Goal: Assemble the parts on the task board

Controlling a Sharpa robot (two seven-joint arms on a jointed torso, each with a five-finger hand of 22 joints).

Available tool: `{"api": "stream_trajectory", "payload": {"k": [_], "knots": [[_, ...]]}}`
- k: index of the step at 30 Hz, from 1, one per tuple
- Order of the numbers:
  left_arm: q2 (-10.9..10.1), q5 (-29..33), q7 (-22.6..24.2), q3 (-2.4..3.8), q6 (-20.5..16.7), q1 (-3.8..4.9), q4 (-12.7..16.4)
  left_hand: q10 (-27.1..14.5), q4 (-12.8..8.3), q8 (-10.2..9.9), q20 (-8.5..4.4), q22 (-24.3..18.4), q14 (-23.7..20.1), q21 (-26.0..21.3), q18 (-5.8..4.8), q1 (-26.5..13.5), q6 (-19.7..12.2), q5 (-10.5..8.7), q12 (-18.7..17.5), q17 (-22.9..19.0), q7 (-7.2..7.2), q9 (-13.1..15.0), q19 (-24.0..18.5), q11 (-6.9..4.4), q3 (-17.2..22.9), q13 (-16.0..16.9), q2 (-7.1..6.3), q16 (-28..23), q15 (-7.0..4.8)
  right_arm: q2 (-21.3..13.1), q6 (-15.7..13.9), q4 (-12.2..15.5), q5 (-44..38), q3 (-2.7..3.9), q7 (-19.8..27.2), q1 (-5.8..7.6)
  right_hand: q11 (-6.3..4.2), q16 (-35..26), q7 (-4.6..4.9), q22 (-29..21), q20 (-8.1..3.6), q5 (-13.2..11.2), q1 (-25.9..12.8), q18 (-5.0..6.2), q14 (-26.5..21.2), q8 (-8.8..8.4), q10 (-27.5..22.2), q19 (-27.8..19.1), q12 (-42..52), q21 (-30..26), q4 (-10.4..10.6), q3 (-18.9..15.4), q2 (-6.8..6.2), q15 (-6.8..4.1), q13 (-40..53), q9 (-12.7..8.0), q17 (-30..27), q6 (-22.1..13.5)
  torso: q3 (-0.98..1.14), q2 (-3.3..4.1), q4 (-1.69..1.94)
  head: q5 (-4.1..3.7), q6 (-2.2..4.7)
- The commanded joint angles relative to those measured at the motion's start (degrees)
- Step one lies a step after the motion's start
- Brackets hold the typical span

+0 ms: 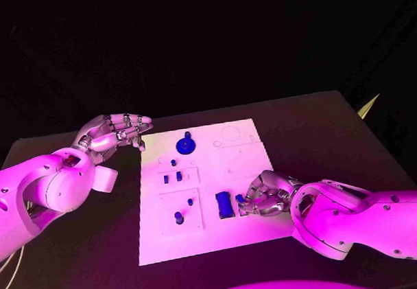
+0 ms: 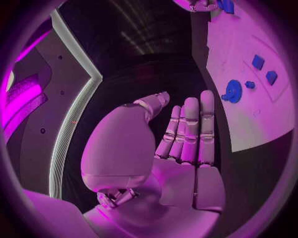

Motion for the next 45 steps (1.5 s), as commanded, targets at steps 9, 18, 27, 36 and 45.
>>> {"api": "stream_trajectory", "payload": {"k": [9,18,27,36,45], "knots": [[0.0,0.0,0.3,0.04,1.0,0.01,0.2,-0.3,-0.1,0.1,0.11,0.0,-0.3,-0.2,0.44,0.4,-0.4,-0.13,0.3,-0.1,0.58,0.0,0.4,0.04,-0.3,0.0,0.14,0.4,-0.07,0.0,0.5,0.4,1.2,-0.05,0.7,-0.19,-0.35,0.1,0.29,14.5,-0.34,0.3,-0.8,-0.43,5.8,-0.04,2.1,5.7,0.3,0.0,0.5,0.1,0.03,-0.38,9.6,0.0,13.7,0.3,0.01,0.01,0.01,-0.03,-0.10],[-0.1,0.0,0.2,0.04,1.0,0.01,0.1,-0.4,-0.1,0.2,0.10,-0.1,-0.4,-0.2,0.43,0.5,-0.4,-0.12,0.4,-0.1,0.60,0.0,0.5,0.06,-0.4,0.0,0.16,0.4,-0.06,-0.2,0.4,0.6,1.2,-0.05,1.4,-0.20,-0.29,0.1,0.35,14.5,-0.32,-3.0,-5.2,-0.43,5.8,0.01,2.1,5.7,0.2,0.0,2.2,-1.5,-0.24,-0.34,9.7,0.3,13.7,0.4,0.01,0.02,0.04,0.01,-0.10],[-0.1,0.0,-0.1,0.04,1.1,0.02,0.0,-0.4,0.0,0.2,0.09,-0.2,-0.4,-0.3,0.42,0.6,-0.4,-0.10,0.4,-0.2,0.61,-0.1,0.5,0.07,-0.4,0.0,0.18,0.4,-0.06,-0.2,0.3,0.6,0.9,-0.05,2.2,-0.20,-0.40,0.0,0.19,14.5,-0.36,-9.6,-7.6,-0.39,5.8,0.08,2.1,5.6,0.1,-0.2,3.6,-4.1,-0.23,-0.41,9.6,0.7,13.6,0.4,0.00,0.00,0.00,0.03,-0.03],[-0.2,0.0,-0.2,0.04,1.0,0.02,-0.1,-0.5,-0.1,0.2,0.08,-0.2,-0.4,-0.3,0.43,0.8,-0.5,-0.03,0.4,-0.2,0.61,-0.1,0.6,0.08,-0.4,0.0,0.25,0.4,-0.06,-0.6,0.9,0.6,0.7,-0.05,2.8,-0.20,-0.49,0.1,0.09,14.5,-0.48,-5.6,-7.0,-0.40,5.8,0.20,2.1,5.6,0.1,-0.1,3.4,-6.9,-0.01,-0.51,9.7,1.1,13.7,0.2,0.01,0.00,0.02,0.00,-0.11],[-0.2,0.0,-0.2,0.04,1.0,0.02,-0.1,-0.6,-0.1,0.2,0.08,-0.2,-0.4,-0.3,0.43,0.9,-0.5,0.00,0.4,-0.2,0.61,-0.1,0.6,0.08,-0.4,0.0,0.29,0.5,-0.06,-2.5,2.8,0.8,0.5,-0.05,4.8,-0.20,-0.34,0.1,0.27,14.5,-0.38,-11.9,-1.7,-0.36,5.8,-0.10,2.1,5.6,0.1,-0.3,0.2,-7.0,0.34,-0.39,9.8,1.2,13.7,0.0,0.00,-0.02,-0.01,0.11,-0.15]]}}
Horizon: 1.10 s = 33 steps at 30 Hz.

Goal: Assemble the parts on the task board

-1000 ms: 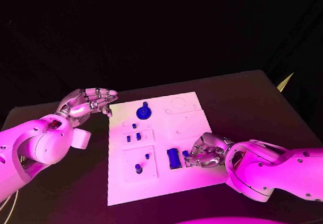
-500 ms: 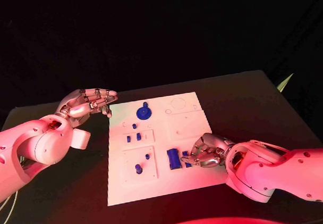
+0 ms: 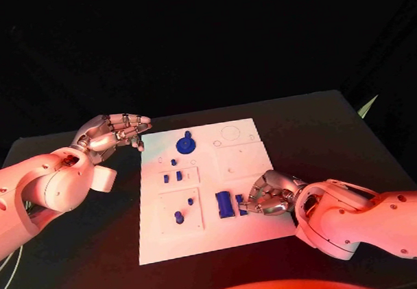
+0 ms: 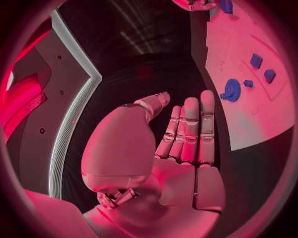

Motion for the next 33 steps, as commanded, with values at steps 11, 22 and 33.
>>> {"api": "stream_trajectory", "payload": {"k": [11,22,33], "knots": [[0.0,0.0,0.2,0.03,0.8,0.02,0.1,-0.4,-0.1,0.2,-0.14,-0.1,-0.5,-0.4,0.43,0.8,-0.3,0.03,0.2,-0.1,0.82,-0.1,0.4,-0.13,-0.4,0.0,0.11,0.2,-0.07,-1.4,5.3,0.4,0.1,-0.02,5.4,-0.06,-0.27,0.1,0.14,14.5,-0.32,-2.5,2.1,-0.36,5.6,-0.28,2.2,5.6,0.2,-0.3,-1.3,-0.3,-0.49,-0.12,9.9,0.0,13.7,-0.2,-0.02,0.01,-0.01,0.10,0.06],[-0.1,0.0,0.2,0.03,0.8,0.02,0.1,-0.4,-0.1,0.2,-0.14,-0.1,-0.5,-0.4,0.43,0.8,-0.3,0.03,0.2,-0.1,0.82,-0.1,0.4,-0.13,-0.4,0.0,0.11,0.2,-0.07,-1.0,6.7,-0.5,0.0,-0.02,4.6,-0.06,-0.26,0.1,0.14,14.5,-0.29,-3.2,2.4,-0.35,5.6,-0.32,2.1,5.6,0.1,-0.4,-1.4,-0.6,-0.57,-0.09,9.9,-0.1,13.7,-0.2,-0.04,0.00,0.01,0.19,-0.17],[-0.1,0.0,0.2,0.03,0.9,0.02,0.2,-0.5,-0.1,0.3,-0.15,-0.2,-0.5,-0.4,0.43,0.9,-0.3,0.04,0.3,-0.1,0.84,-0.1,0.5,-0.11,-0.4,0.0,0.18,0.3,-0.06,0.9,6.1,-2.7,-0.8,-0.02,3.3,-0.10,-0.29,0.1,0.09,14.5,-0.29,-3.3,2.7,-0.36,5.6,-0.26,2.1,5.6,0.1,-0.3,-1.4,-0.4,0.00,-0.10,9.9,0.0,13.7,0.0,0.02,0.02,0.04,0.25,-0.25]]}}
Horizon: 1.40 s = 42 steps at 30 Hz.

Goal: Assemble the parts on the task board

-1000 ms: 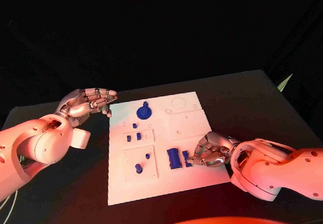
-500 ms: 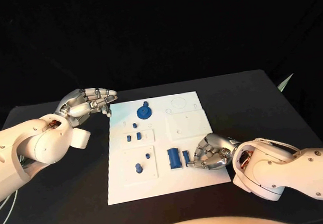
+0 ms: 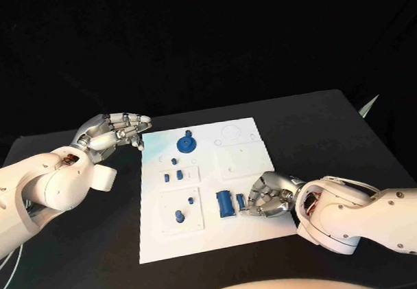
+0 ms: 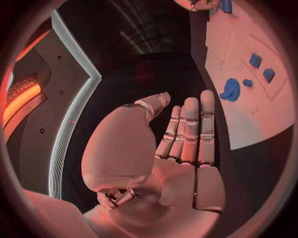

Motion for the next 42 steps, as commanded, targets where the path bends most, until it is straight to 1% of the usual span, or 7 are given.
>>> {"api": "stream_trajectory", "payload": {"k": [1,23,28,33,39,41,42], "knots": [[0.0,0.0,0.3,0.04,0.9,0.02,0.1,-0.5,-0.1,0.3,-0.02,-0.1,-0.5,-0.2,0.43,0.7,-0.3,0.04,0.3,-0.1,0.84,-0.1,0.4,-0.10,-0.4,0.0,-0.06,0.3,-0.07,0.4,0.9,-0.6,-0.8,-0.09,-0.7,-0.15,-0.29,0.1,0.22,14.4,-0.29,-0.2,0.5,-0.37,5.6,-0.16,2.1,5.6,0.1,-0.1,-0.2,0.1,0.27,-0.11,9.9,-0.2,13.7,-0.1,0.04,0.00,-0.01,0.11,-0.07],[0.0,0.1,0.6,0.03,0.8,0.01,0.0,-0.5,-0.1,0.3,-0.01,-0.1,-0.5,-0.2,0.42,0.7,-0.3,0.04,0.3,-0.1,0.85,-0.1,0.4,-0.09,-0.4,0.0,-0.05,0.3,-0.05,-1.7,-1.3,0.9,2.3,0.04,5.7,1.07,0.18,-0.7,0.76,13.8,-0.03,0.1,-0.7,0.10,5.3,-0.99,1.1,5.1,-1.8,-2.5,1.1,-3.0,-0.68,0.24,9.0,-0.5,12.3,-1.5,-0.04,-0.17,-0.14,0.01,0.45],[0.2,0.9,1.3,-0.09,0.3,0.00,-0.2,-0.5,0.3,0.2,0.04,-0.3,-0.9,-0.5,0.39,0.5,-0.7,-0.04,0.5,-0.3,0.93,-0.2,0.3,-0.05,-0.7,-0.1,-0.16,0.1,0.03,-1.6,-5.3,-1.7,8.4,0.24,16.8,3.18,1.13,-2.1,1.84,12.4,0.66,0.9,1.0,1.07,4.7,-2.44,-1.3,4.0,-6.4,-7.9,1.7,-5.8,0.07,1.02,6.9,-0.8,10.0,-4.3,-0.32,-0.48,-0.31,0.14,1.31],[0.8,2.1,2.8,-0.53,-0.6,-0.03,-1.2,-0.5,0.9,0.3,0.23,-1.4,-3.3,-2.5,0.36,0.7,-1.2,-0.10,1.1,-1.4,0.97,-0.4,-1.0,0.04,-1.3,-0.1,-0.17,-1.6,0.24,0.3,-7.6,-8.7,21.1,0.55,28.6,5.66,1.67,-2.3,2.46,11.7,1.14,2.0,3.8,1.51,4.6,-3.14,-2.3,3.4,-7.9,-10.4,1.1,-5.7,1.43,1.51,6.1,-0.9,9.7,-5.6,-1.07,-1.49,-0.54,0.52,2.10],[2.4,4.7,5.4,-0.80,-3.4,-0.21,-3.7,1.8,2.0,1.2,0.82,-5.1,-9.2,-9.0,0.28,1.4,-1.0,-0.10,1.8,-5.4,0.67,-0.6,-4.9,0.02,-1.7,-0.7,-0.14,-8.5,0.75,4.7,-5.9,-19.7,40.4,1.20,39.6,7.85,3.57,-12.7,4.60,3.5,2.76,0.9,9.8,5.46,-0.9,-3.96,-19.4,-3.2,-36.1,-36.0,-1.3,-2.8,2.63,3.14,-9.6,-0.8,-4.0,-10.3,-1.54,-2.56,-0.72,0.99,4.05],[3.4,6.0,6.5,-0.84,-4.6,-0.38,-5.0,4.1,2.4,1.9,1.65,-8.3,-12.4,-14.5,0.19,2.0,-0.6,-0.06,-0.1,-9.8,0.54,-0.6,-7.5,0.24,-0.7,-2.2,-0.15,-17.6,1.74,6.6,-4.4,-23.8,45.9,1.45,42.2,8.15,4.08,-18.7,5.27,-1.2,3.16,0.8,11.4,7.23,-4.4,-3.76,-23.7,-6.5,-42.9,-48.0,-1.9,-1.4,2.47,3.80,-14.9,-0.9,-10.8,-12.0,-1.63,-2.96,-0.75,1.29,5.44],[3.8,6.6,7.0,-0.85,-5.2,-0.48,-5.7,4.4,2.6,2.1,1.95,-9.0,-13.7,-15.7,-0.06,2.1,-0.4,-0.05,-0.8,-10.7,0.55,-0.6,-8.2,0.25,-0.5,-2.7,-0.26,-19.9,2.07,7.5,-3.6,-25.6,47.9,1.55,43.2,8.25,4.89,-28.0,5.85,-7.8,3.76,0.6,12.6,9.38,-10.7,-4.22,-26.6,-12.1,-46.4,-65.1,-2.3,0.0,2.19,4.40,-18.1,-1.2,-20.7,-13.6,-1.63,-3.34,-0.79,1.43,5.74]]}}
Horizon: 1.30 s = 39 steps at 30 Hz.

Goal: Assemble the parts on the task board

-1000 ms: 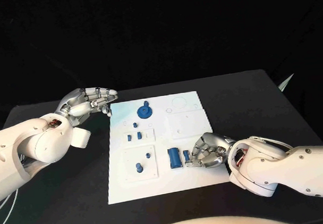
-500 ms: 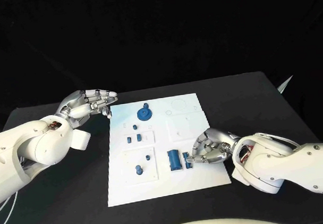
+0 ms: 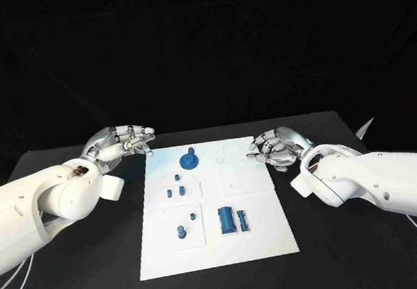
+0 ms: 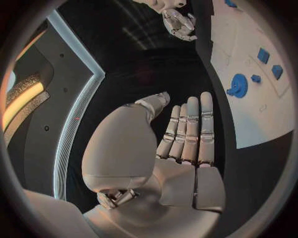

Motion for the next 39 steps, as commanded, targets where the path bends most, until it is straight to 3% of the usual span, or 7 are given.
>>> {"api": "stream_trajectory", "payload": {"k": [1,11,12,20,21,22,39], "knots": [[1.6,4.6,4.8,0.01,-4.1,-0.30,-2.1,1.9,0.4,0.6,1.11,-3.2,-2.5,-5.4,-0.25,0.5,0.4,-0.10,-3.2,-3.5,0.72,0.0,-2.5,0.34,1.1,-2.0,-0.24,-8.5,1.15,2.7,3.0,-5.8,19.4,0.28,12.4,0.29,0.91,-11.7,1.13,-7.9,1.01,-0.6,1.5,2.42,-7.4,-0.13,-3.3,-6.3,-5.9,-20.0,-0.4,2.3,-0.53,1.00,-6.3,-0.5,-11.9,-2.0,-0.29,-1.33,-0.16,0.59,2.22],[8.9,9.3,9.6,0.00,-11.9,-1.26,-10.9,2.4,1.1,-2.8,4.96,-20.0,-4.4,-28.6,0.00,0.8,-6.3,-0.06,-20.2,-8.8,-2.93,-4.9,-1.6,1.47,-1.1,-5.2,0.15,-35.2,3.18,10.2,8.9,-20.5,25.1,0.92,16.4,0.47,5.77,-50.4,4.13,-37.0,7.67,-2.3,4.0,2.20,-27.0,-4.59,-8.8,-22.9,-27.5,-37.2,-2.4,10.9,-2.58,7.80,-37.4,-6.8,-35.7,-2.2,0.15,-2.72,0.30,1.53,5.65],[8.6,6.1,5.7,-0.05,-7.8,-1.17,-10.4,-45.7,-5.6,-19.1,-11.49,-29.9,-44.6,-39.1,-10.20,-23.3,-44.3,-9.21,-32.1,-19.2,-11.45,-20.3,-45.7,-9.35,-29.4,-8.8,10.69,-50.8,-6.33,9.9,4.4,-19.8,20.7,0.90,12.1,0.50,-3.71,-70.9,-8.43,-73.3,-4.82,-5.4,-19.6,-7.87,-79.7,-20.93,-61.2,-77.6,-37.5,-40.6,-9.4,-19.4,9.55,0.75,-60.9,-31.3,-64.4,-46.4,-0.03,-2.20,0.10,1.26,4.98],[8.0,6.5,6.7,0.23,-12.1,-2.29,-7.2,-45.7,-5.6,-19.1,-11.49,-29.9,-44.6,-39.1,-10.20,-37.5,-44.3,-9.21,-32.1,-19.2,-11.45,-20.3,-45.7,-9.35,-29.4,-8.8,10.69,-50.8,-6.33,9.5,1.8,-15.6,24.0,2.55,14.3,-0.97,-3.71,-70.9,-8.43,-73.3,-4.82,-5.4,-33.0,-7.87,-79.7,-20.93,-61.2,-77.6,-37.5,-40.6,-9.4,-19.4,9.55,0.75,-60.9,-31.3,-64.4,-46.4,1.04,-4.30,-0.43,3.14,6.05],[7.9,6.6,6.9,0.30,-13.1,-2.56,-6.4,-45.7,-5.6,-19.1,-11.49,-29.9,-44.6,-39.1,-10.20,-39.1,-44.3,-9.21,-32.1,-19.2,-11.45,-20.3,-45.7,-9.35,-29.4,-8.8,10.69,-50.8,-6.33,9.4,1.1,-14.6,24.8,2.95,14.9,-1.33,-3.71,-70.9,-8.43,-73.3,-4.82,-5.4,-74.2,-7.87,-79.7,-20.93,-61.2,-77.6,-37.5,-40.6,-9.4,-19.4,9.55,0.75,-60.9,-31.3,-64.4,-46.4,1.27,-4.74,-0.54,3.53,6.27],[7.7,6.7,7.2,0.38,-14.2,-2.86,-5.5,-45.7,-5.6,-19.1,-11.49,-29.9,-44.6,-39.1,-10.20,-80.2,-44.3,-9.21,-32.1,-19.2,-11.45,-20.3,-45.7,-9.35,-29.4,-8.8,10.69,-50.8,-6.33,9.2,0.4,-13.4,25.6,3.40,15.5,-1.73,-3.71,-70.9,-8.43,-73.3,-4.82,-5.4,-74.2,-7.87,-79.7,-20.93,-61.2,-77.6,-37.5,-40.6,-9.4,-19.4,9.55,0.75,-60.9,-31.3,-64.4,-46.4,1.46,-5.12,-0.64,3.87,6.46],[4.7,8.8,11.9,1.75,-34.7,-8.30,10.3,-45.7,-5.6,-19.1,-11.49,-29.9,-44.6,-39.1,-10.20,-80.2,-44.3,-9.21,-32.1,-19.2,-11.45,-20.3,-45.7,-9.35,-29.4,-8.8,10.69,-50.8,-6.33,7.6,-10.1,3.2,38.5,9.90,24.3,-7.52,-3.71,-70.9,-8.43,-73.3,-4.82,-5.4,-74.2,-7.87,-79.7,-20.93,-61.2,-77.6,-37.5,-40.6,-9.4,-19.4,9.55,0.75,-60.9,-31.3,-64.4,-46.4,2.02,-6.21,-0.91,4.84,7.01]]}}
